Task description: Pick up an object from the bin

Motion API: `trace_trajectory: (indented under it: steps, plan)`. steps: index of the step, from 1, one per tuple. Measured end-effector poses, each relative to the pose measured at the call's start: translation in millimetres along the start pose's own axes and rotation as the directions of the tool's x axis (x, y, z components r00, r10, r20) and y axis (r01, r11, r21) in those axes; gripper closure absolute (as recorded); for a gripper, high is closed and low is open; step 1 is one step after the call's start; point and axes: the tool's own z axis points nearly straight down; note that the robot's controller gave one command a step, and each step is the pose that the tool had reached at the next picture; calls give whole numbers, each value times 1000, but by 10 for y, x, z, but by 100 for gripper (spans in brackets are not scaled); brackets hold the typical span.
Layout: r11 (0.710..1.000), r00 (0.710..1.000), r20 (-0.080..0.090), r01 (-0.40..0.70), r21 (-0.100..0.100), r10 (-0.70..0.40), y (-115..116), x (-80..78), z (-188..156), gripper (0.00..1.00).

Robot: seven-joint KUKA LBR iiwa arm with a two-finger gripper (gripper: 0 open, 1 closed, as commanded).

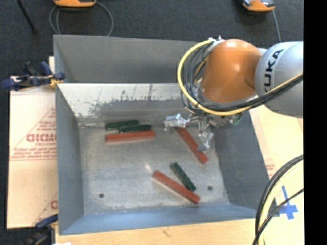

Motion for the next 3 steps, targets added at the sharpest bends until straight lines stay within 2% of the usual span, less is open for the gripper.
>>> trace_trajectory:
  steps: [1,2,3]
  plan:
    - [999,999,-5,43,-10,-43,350,20,-155,0]
    - [948,948,-2,317,-3,-317,-46,322,-1172,0]
    - [947,947,-1,320,-19,-320,2,264,93,0]
